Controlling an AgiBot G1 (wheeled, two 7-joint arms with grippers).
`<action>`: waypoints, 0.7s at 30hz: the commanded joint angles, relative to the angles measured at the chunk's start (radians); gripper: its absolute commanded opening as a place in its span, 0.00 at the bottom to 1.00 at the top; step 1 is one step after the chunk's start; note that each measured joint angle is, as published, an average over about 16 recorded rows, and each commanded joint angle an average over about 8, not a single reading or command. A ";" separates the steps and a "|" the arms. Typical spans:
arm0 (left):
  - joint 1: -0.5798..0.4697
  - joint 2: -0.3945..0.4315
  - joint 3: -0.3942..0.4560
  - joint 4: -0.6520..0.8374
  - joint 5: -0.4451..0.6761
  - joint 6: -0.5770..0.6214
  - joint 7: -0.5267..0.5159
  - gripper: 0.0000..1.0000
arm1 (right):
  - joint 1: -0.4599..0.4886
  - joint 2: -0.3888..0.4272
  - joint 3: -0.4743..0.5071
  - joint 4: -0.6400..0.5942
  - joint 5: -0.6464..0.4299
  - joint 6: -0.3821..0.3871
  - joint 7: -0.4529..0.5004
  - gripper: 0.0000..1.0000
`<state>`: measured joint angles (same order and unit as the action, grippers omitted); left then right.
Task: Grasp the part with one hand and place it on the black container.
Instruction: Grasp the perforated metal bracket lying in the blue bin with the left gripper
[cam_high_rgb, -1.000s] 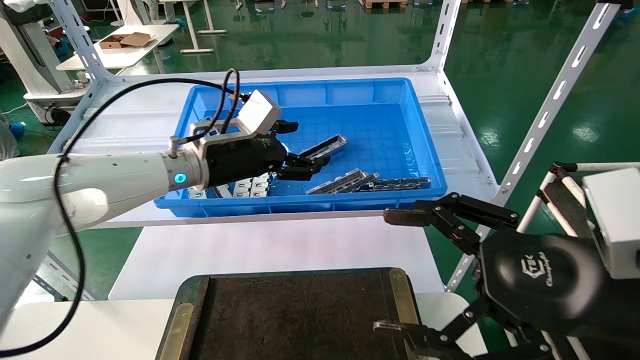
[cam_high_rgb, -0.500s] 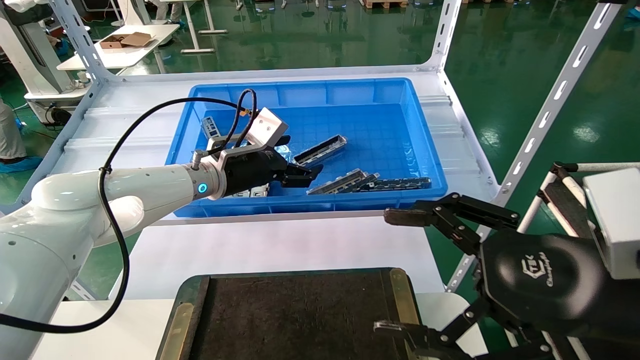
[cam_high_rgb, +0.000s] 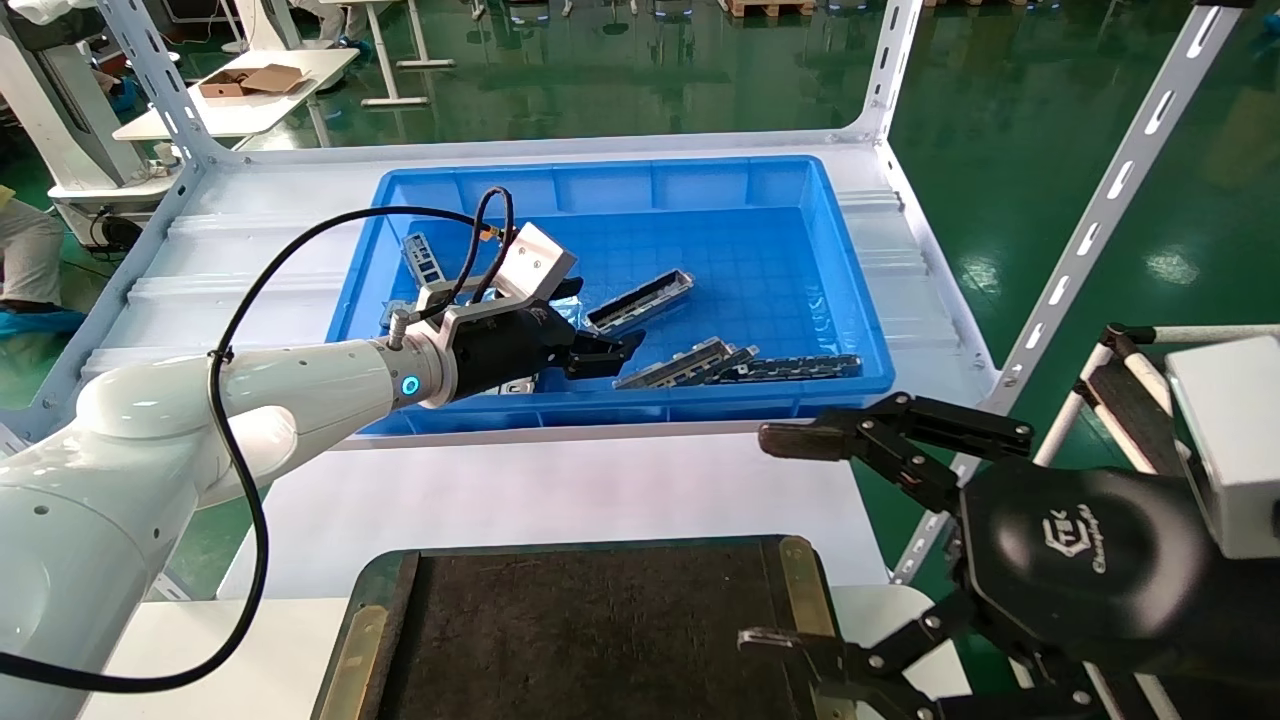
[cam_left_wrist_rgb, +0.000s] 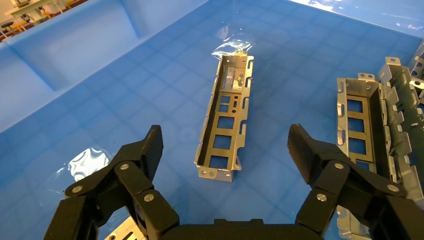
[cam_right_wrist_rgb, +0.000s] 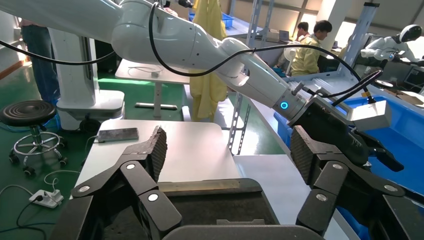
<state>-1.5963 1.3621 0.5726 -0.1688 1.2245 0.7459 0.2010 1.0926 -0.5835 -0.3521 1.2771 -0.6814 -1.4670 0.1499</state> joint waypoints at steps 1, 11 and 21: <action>0.003 0.000 0.007 -0.003 -0.006 -0.005 -0.002 0.00 | 0.000 0.000 0.000 0.000 0.000 0.000 0.000 0.00; 0.016 -0.001 0.042 -0.005 -0.037 -0.015 -0.010 0.00 | 0.000 0.000 0.000 0.000 0.000 0.000 0.000 0.00; 0.020 -0.002 0.071 -0.007 -0.070 -0.023 -0.016 0.00 | 0.000 0.000 0.000 0.000 0.000 0.000 0.000 0.00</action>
<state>-1.5779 1.3598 0.6422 -0.1755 1.1536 0.7238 0.1867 1.0927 -0.5834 -0.3525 1.2771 -0.6811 -1.4669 0.1497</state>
